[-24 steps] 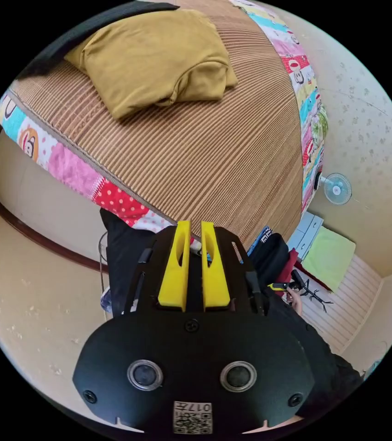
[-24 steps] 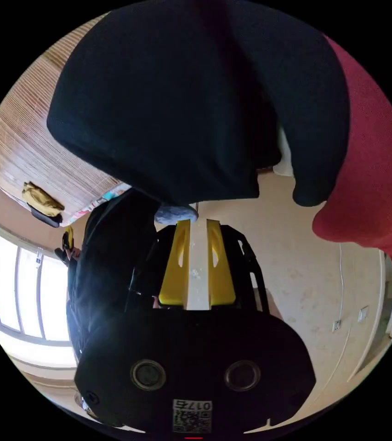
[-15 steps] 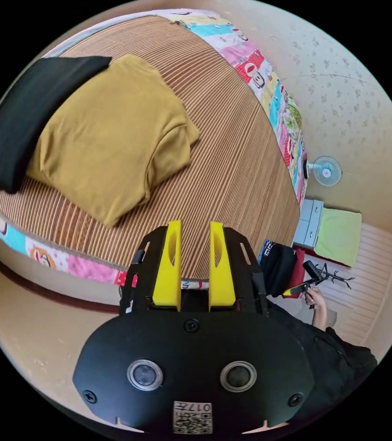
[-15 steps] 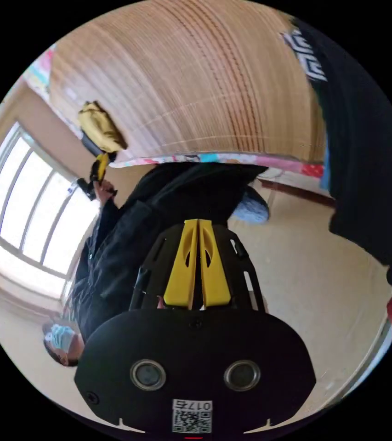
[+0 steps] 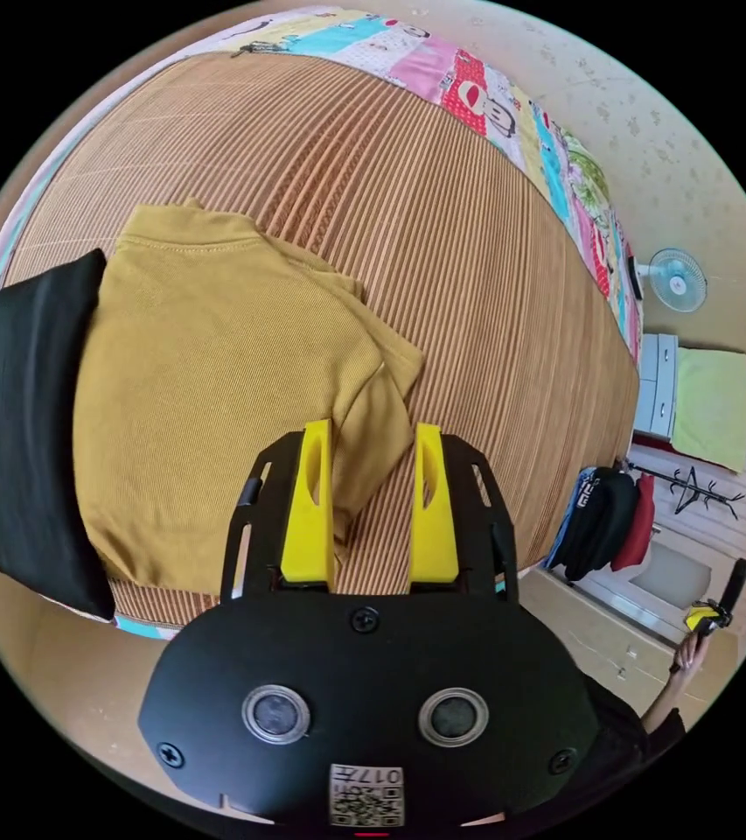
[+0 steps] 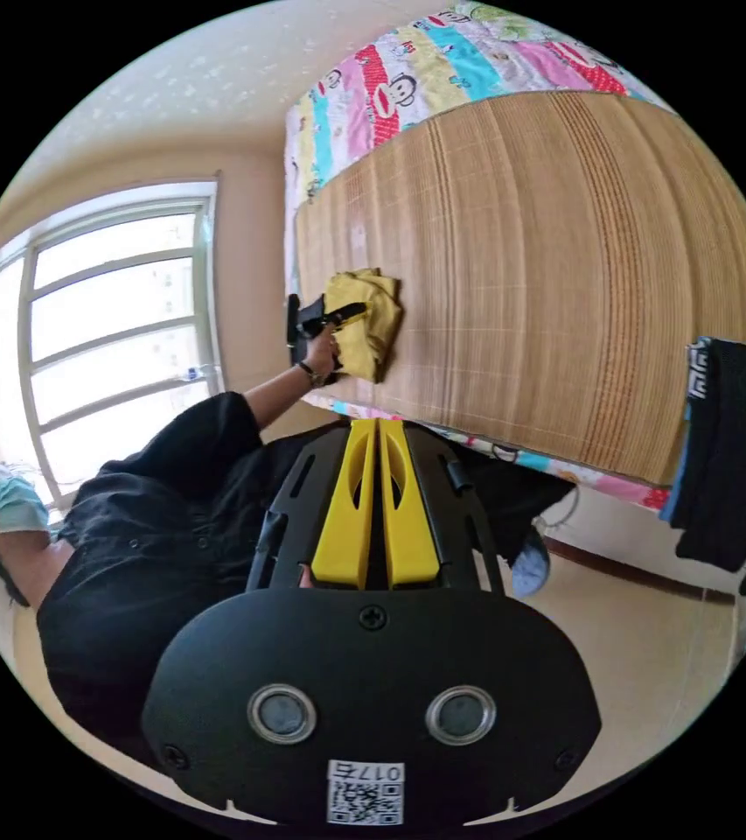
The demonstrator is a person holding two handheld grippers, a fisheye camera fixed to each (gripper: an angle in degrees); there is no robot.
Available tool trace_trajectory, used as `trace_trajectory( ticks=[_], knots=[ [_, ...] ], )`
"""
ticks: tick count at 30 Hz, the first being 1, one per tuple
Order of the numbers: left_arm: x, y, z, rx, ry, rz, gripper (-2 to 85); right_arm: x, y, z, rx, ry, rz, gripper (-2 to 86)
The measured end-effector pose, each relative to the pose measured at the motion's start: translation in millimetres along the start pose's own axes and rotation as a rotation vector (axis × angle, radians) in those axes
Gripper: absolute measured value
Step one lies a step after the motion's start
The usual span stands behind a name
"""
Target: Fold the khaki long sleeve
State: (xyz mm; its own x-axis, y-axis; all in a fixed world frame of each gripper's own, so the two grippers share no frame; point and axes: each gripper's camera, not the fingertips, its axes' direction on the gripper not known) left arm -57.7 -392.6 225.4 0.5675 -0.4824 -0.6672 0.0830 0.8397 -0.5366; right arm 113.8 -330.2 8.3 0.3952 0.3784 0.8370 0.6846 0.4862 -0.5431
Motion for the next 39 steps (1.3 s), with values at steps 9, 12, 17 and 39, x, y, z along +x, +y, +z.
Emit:
trace_trajectory(
  ticks=[9, 12, 17, 39],
  knots=[
    [-66.5, 29.1, 7.9, 0.004, 0.214, 0.003, 1.0, -9.6, 2.1, 56.9, 0.031, -0.192, -0.002, 0.6],
    [-99.8, 67.4, -50.2, 0.044, 0.624, 0.291, -0.1, -14.5, -3.8, 84.8, 0.051, -0.261, -0.064, 0.9],
    [-132.5, 195.0, -228.5, 0.098, 1.027, 0.918, -0.6, -38.3, -2.1, 113.6, 0.092, -0.279, -0.241, 2.7],
    [118.0, 344.5, -335.8, -0.267, 2.917, 1.684, 0.2, -78.2, 109.2, 201.5, 0.485, -0.144, -0.744, 24.5]
  ],
)
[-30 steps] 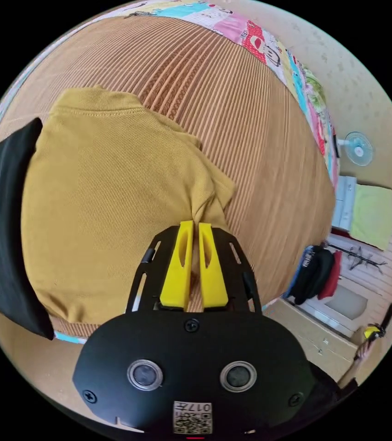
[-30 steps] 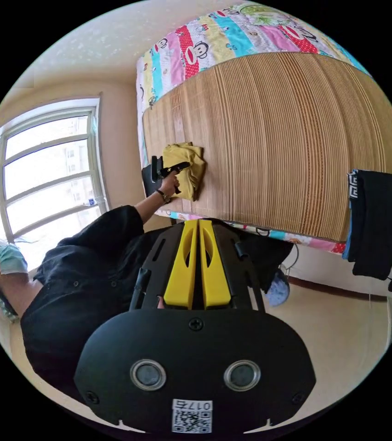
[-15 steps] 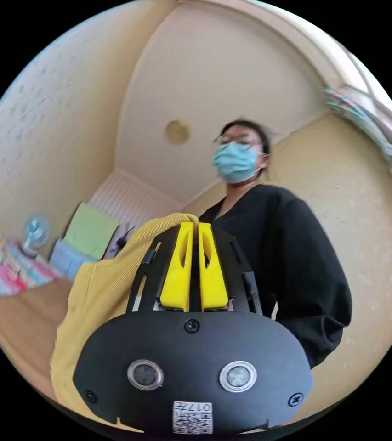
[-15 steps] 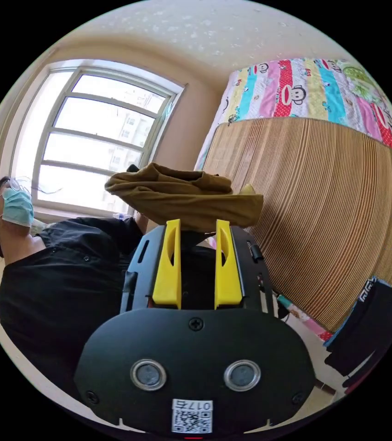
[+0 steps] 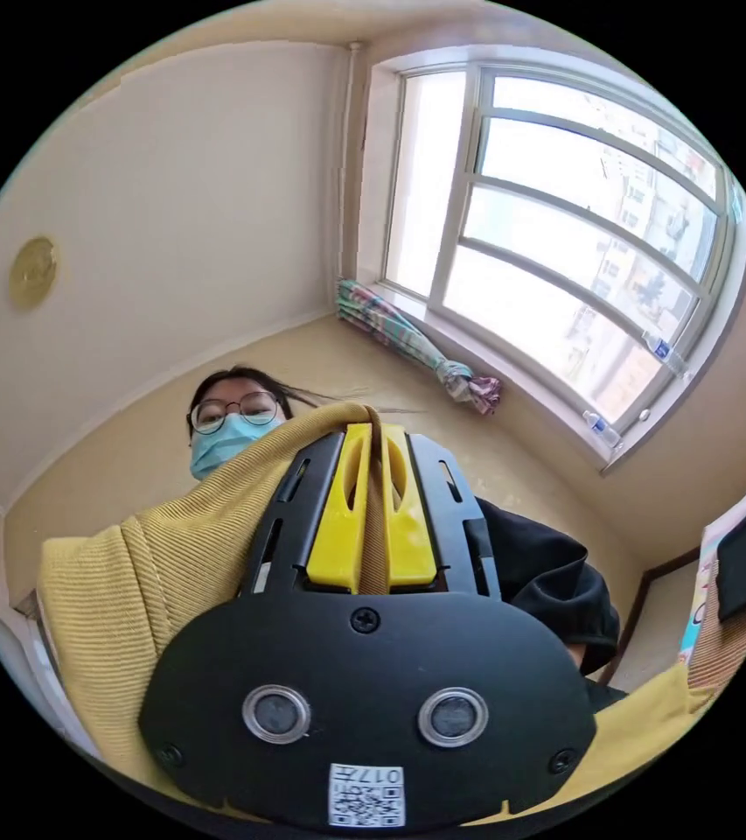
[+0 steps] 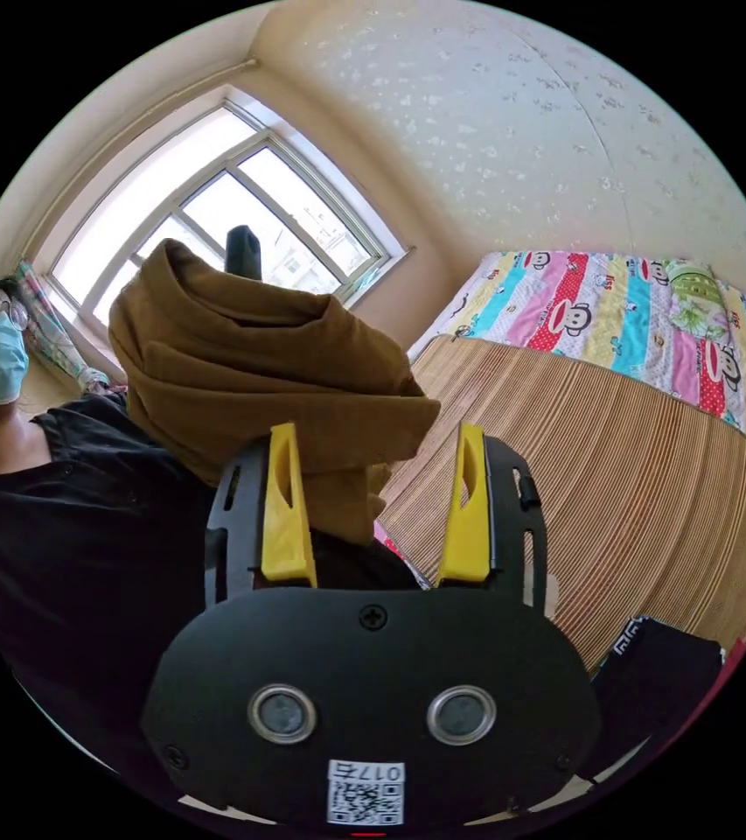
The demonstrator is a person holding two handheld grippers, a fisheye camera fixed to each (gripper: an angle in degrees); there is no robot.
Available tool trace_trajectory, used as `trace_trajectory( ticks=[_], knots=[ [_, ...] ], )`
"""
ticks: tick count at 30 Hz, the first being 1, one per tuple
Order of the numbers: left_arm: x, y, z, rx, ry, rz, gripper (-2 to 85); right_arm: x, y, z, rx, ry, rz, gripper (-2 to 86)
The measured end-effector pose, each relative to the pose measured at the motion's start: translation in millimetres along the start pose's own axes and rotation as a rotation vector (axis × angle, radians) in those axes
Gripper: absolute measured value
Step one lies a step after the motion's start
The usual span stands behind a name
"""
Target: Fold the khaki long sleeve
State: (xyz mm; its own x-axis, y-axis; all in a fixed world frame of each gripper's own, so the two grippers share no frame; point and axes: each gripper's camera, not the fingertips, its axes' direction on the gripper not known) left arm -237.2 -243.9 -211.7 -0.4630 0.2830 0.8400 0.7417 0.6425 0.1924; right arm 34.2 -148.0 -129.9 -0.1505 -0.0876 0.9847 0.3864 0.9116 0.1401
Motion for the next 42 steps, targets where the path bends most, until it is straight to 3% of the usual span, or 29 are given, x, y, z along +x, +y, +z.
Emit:
trace_trajectory(
  ticks=[4, 9, 12, 15, 17, 23, 25, 29, 34, 42],
  knots=[
    [-23.9, 14.1, 4.8, -0.051, 0.03, -0.028, 0.3, 0.0, 33.1, 27.5, 0.003, -0.039, -0.021, 24.1],
    [-25.3, 45.2, -16.3, -0.08, -0.045, -0.079, 0.3, -14.2, 71.4, 26.0, 0.17, -0.117, -0.055, 7.5],
    [4.7, 53.0, -31.7, -0.146, -0.186, -0.07, 0.3, -19.3, 91.0, -8.2, 0.306, -0.076, -0.011, 4.9],
    [49.9, 54.6, -49.9, -0.233, -0.481, -0.111, 0.1, -49.5, 102.5, -43.9, 0.406, 0.007, -0.052, 4.1],
    [90.3, 57.6, -58.0, -0.326, -0.862, -0.214, -0.2, -81.0, 103.9, -56.7, 0.441, 0.123, -0.089, 3.9],
    [162.7, 108.2, -65.8, -0.477, -1.767, -0.428, -0.4, -194.6, 107.1, -55.5, 0.589, 0.391, -0.285, 3.6],
    [164.9, 136.2, -80.1, -0.491, -1.917, -0.483, -0.4, -221.7, 107.0, -49.8, 0.646, 0.444, -0.315, 3.6],
    [148.2, 201.4, -140.6, -0.44, -1.958, -0.594, 0.1, -276.0, 110.3, -37.8, 0.794, 0.514, -0.404, 3.5],
    [111.8, 261.9, -206.7, -0.39, -1.94, -0.59, 3.7, -330.9, 129.1, -25.5, 0.975, 0.557, -0.538, 3.6],
    [13.5, 343.7, -254.0, -0.57, -1.848, -0.705, 15.1, -391.4, 162.9, 9.0, 1.223, 0.736, -0.511, 3.6]
  ],
)
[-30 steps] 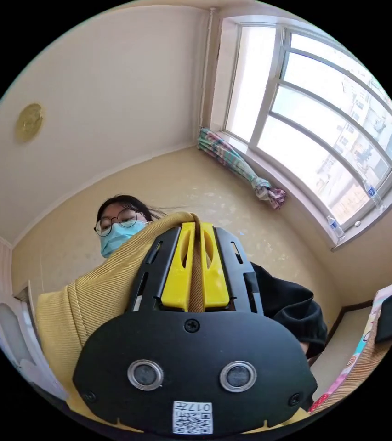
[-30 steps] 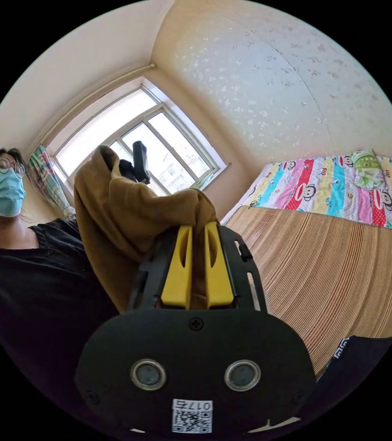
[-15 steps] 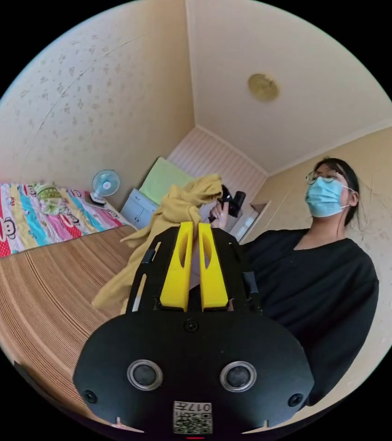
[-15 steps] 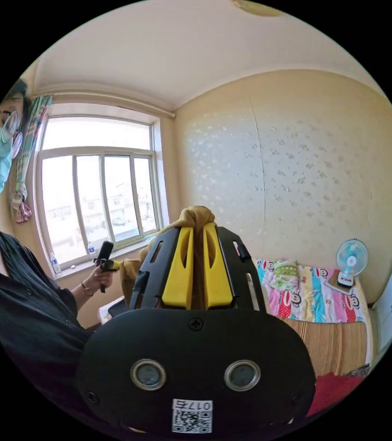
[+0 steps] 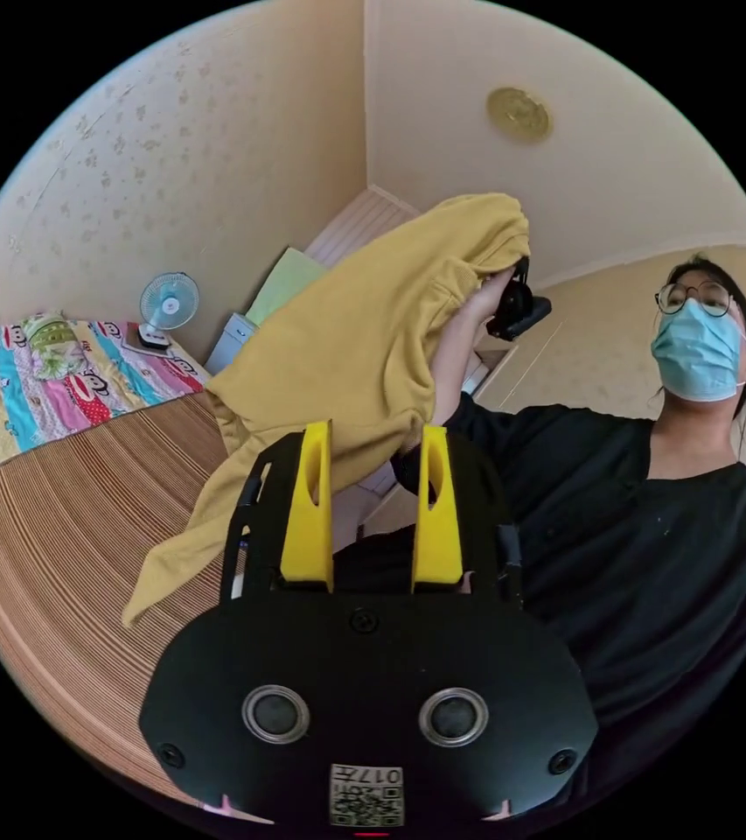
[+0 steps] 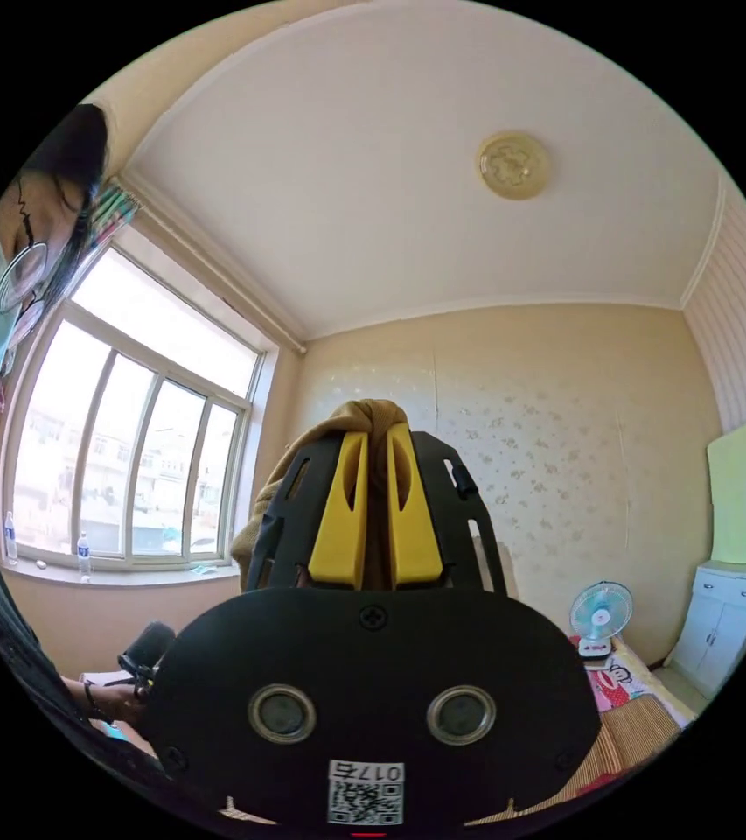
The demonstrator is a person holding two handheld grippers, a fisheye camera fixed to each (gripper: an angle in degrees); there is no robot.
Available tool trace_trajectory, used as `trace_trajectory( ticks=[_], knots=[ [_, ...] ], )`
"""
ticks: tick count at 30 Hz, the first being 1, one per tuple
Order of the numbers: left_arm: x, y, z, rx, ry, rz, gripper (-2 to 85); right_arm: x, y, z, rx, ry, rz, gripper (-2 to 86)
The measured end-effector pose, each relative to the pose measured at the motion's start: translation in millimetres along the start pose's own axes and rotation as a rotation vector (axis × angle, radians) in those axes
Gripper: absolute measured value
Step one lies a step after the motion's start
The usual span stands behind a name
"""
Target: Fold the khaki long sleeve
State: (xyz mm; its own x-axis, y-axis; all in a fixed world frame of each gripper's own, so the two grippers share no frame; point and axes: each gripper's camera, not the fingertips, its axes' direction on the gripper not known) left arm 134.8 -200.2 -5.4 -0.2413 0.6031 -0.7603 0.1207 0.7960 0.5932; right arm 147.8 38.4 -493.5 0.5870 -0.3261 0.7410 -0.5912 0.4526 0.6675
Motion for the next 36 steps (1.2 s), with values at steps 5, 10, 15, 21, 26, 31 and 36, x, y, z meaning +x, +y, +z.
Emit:
trace_trajectory(
  ticks=[5, 10, 15, 21, 26, 31, 36],
  knots=[
    [10.6, 1.3, 48.4, -0.029, 0.002, 0.018, 16.9, -38.6, 5.2, -8.5, 0.039, 0.162, -0.005, 3.4],
    [25.0, 3.4, 74.9, -0.053, -0.027, 0.071, 16.8, -78.3, 12.9, -6.9, 0.084, 0.351, -0.071, 3.2],
    [19.2, 11.6, 106.5, -0.016, -0.194, 0.104, 16.4, -102.1, 25.5, 16.2, 0.023, 0.416, -0.065, 3.1],
    [-36.0, 21.9, 152.1, 0.01, -0.253, -0.011, 10.4, -113.1, 45.7, 41.3, -0.074, 0.457, -0.054, 3.3],
    [-45.2, 34.3, 180.8, -0.025, -0.174, 0.009, 9.6, -107.3, 63.6, 55.9, -0.129, 0.472, -0.036, 3.3],
    [-28.6, 59.0, 193.3, -0.049, -0.39, 0.037, 13.0, -112.3, 79.1, 65.4, -0.131, 0.461, -0.025, 3.2],
    [-21.9, 71.6, 224.4, -0.099, -0.498, 0.043, 14.9, -142.4, 89.3, 109.8, -0.249, 0.467, -0.1, 3.2]
  ],
)
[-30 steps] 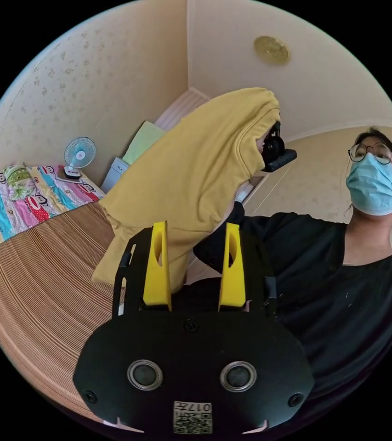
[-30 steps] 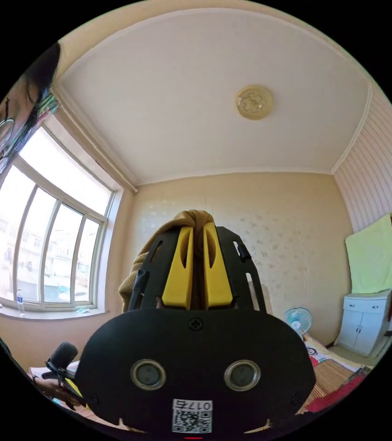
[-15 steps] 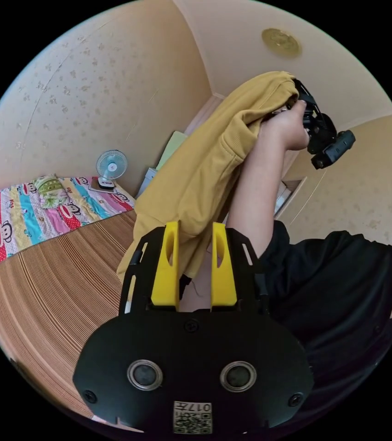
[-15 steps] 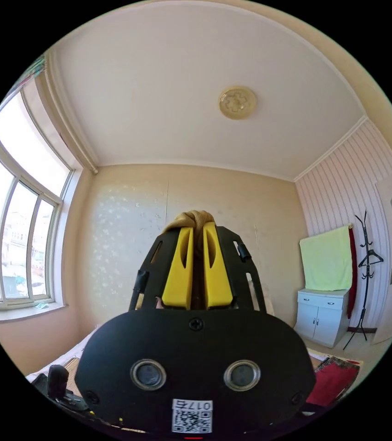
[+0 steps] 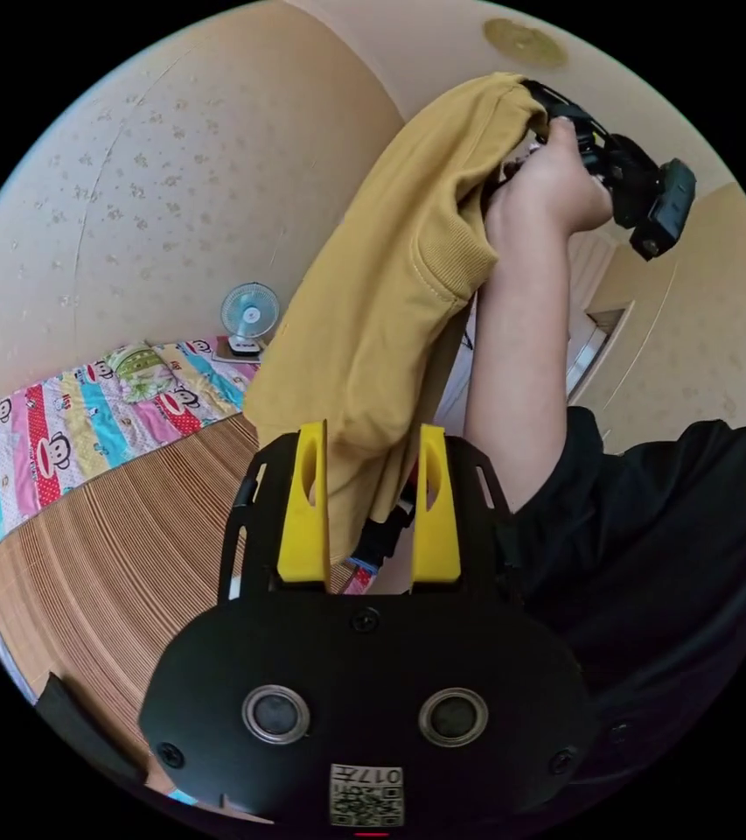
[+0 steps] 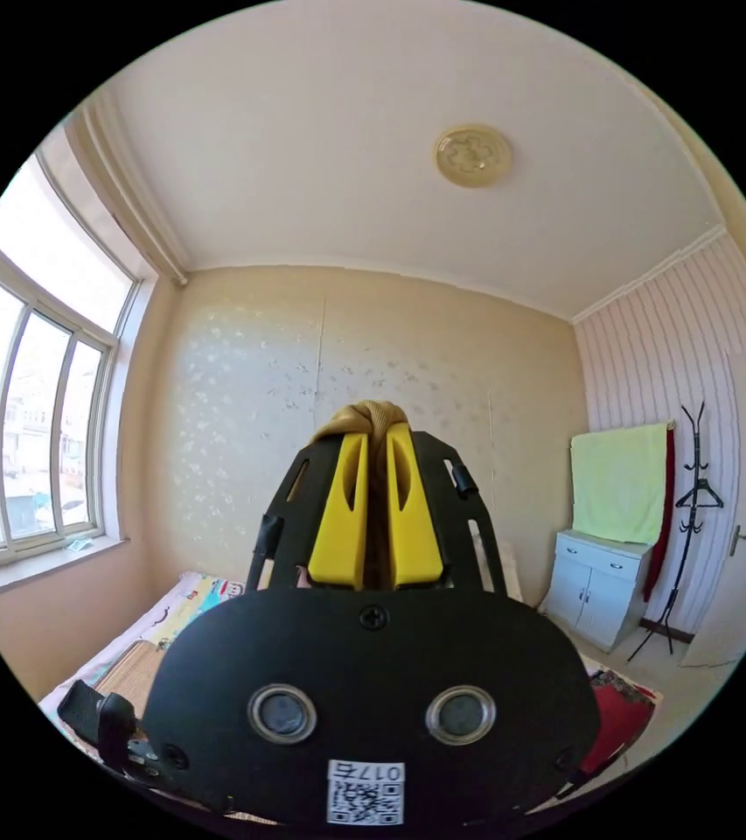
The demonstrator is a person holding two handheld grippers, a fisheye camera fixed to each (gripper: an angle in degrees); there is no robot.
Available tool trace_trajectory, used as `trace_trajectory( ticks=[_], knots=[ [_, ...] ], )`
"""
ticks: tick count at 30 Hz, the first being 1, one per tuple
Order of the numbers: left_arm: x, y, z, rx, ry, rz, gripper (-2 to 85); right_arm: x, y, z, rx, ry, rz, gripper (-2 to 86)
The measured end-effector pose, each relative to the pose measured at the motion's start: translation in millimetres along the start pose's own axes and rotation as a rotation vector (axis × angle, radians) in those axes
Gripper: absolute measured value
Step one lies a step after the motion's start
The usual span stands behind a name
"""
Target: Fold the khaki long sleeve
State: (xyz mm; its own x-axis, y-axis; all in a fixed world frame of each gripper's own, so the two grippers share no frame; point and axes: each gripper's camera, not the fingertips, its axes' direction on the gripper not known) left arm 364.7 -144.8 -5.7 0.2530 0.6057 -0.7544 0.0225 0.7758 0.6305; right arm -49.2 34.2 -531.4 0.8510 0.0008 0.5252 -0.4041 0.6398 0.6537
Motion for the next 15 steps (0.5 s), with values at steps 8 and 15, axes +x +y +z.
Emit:
trace_trajectory(
  ticks=[8, 15],
  knots=[
    [18.4, 13.9, 9.8, -0.016, -0.178, -0.011, 8.3, -19.5, -9.2, 82.4, -0.278, -0.019, -0.08, 3.4],
    [-19.3, 33.3, -55.2, 0.156, -0.062, -0.07, -0.5, 16.7, -6.4, 120.8, -0.392, -0.134, -0.04, 3.3]
  ],
)
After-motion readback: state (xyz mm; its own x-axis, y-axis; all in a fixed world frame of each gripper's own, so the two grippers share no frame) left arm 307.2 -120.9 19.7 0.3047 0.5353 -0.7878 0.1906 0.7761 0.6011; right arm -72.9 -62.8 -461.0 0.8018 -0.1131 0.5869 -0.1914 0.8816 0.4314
